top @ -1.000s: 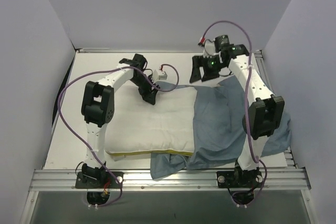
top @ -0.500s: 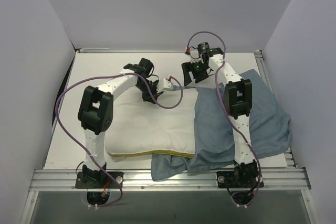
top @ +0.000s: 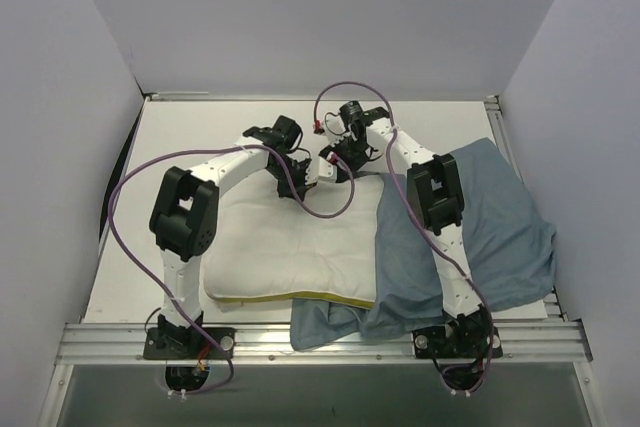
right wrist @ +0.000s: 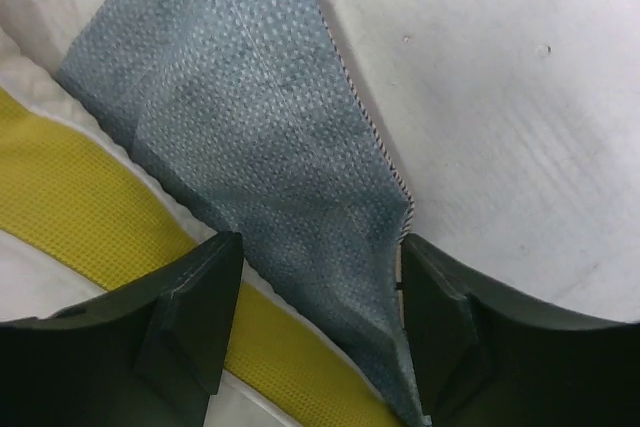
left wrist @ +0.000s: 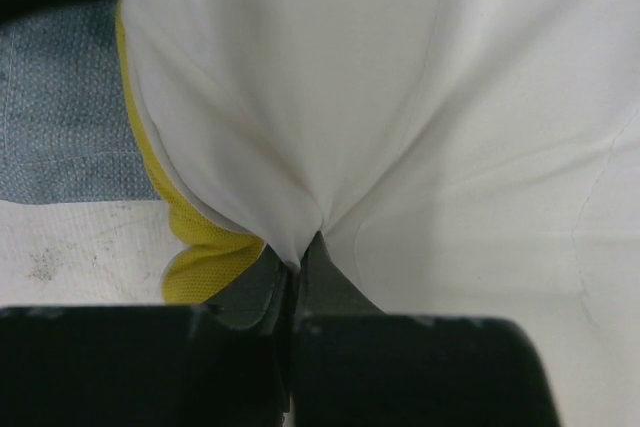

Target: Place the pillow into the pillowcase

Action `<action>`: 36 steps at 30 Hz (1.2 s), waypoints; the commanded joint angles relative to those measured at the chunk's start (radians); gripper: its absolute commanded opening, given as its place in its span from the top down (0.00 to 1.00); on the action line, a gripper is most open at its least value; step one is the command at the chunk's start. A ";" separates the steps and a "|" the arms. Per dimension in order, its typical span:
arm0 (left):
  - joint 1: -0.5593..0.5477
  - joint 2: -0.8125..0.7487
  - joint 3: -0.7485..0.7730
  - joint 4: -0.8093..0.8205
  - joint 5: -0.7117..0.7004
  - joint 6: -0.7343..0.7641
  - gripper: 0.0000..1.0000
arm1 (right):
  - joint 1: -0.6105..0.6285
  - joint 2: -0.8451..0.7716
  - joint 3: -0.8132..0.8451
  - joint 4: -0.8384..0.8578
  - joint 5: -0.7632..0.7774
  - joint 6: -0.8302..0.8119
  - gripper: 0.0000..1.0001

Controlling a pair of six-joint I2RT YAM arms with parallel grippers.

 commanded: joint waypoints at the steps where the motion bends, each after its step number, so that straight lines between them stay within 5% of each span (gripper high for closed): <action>1: 0.001 -0.042 0.002 0.008 0.032 0.052 1.00 | 0.006 -0.030 -0.012 -0.104 0.003 -0.073 0.60; 4: -0.019 -0.060 0.010 0.008 0.058 0.049 1.00 | 0.006 0.014 0.119 -0.183 -0.105 -0.006 1.00; 8: -0.068 -0.123 -0.010 0.069 0.082 0.028 1.00 | 0.016 -0.001 0.279 -0.170 -0.326 0.218 1.00; 12: -0.111 -0.195 -0.090 0.160 0.078 -0.005 1.00 | 0.061 -0.078 0.244 0.046 -0.457 0.465 1.00; 21: -0.156 -0.353 -0.291 0.348 0.032 -0.063 1.00 | 0.108 -0.092 0.179 0.378 -0.491 0.927 1.00; 24: -0.111 -0.370 -0.338 0.365 0.019 -0.138 1.00 | 0.113 -0.078 0.190 0.398 -0.489 0.952 1.00; 26: -0.064 -0.376 -0.366 0.368 0.025 -0.211 1.00 | 0.092 -0.096 0.189 0.386 -0.464 0.930 0.88; 27: -0.003 -0.379 -0.372 0.368 0.025 -0.235 1.00 | 0.075 -0.110 0.187 0.372 -0.447 0.907 0.73; 28: 0.028 -0.382 -0.380 0.370 0.030 -0.258 1.00 | 0.061 -0.125 0.181 0.354 -0.427 0.840 0.43; 31: 0.149 -0.363 -0.389 0.374 0.029 -0.327 1.00 | -0.016 -0.220 0.143 0.279 -0.325 0.708 0.14; 36: 0.249 -0.320 -0.371 0.388 0.041 -0.404 1.00 | -0.083 -0.381 0.029 0.116 -0.107 0.483 0.24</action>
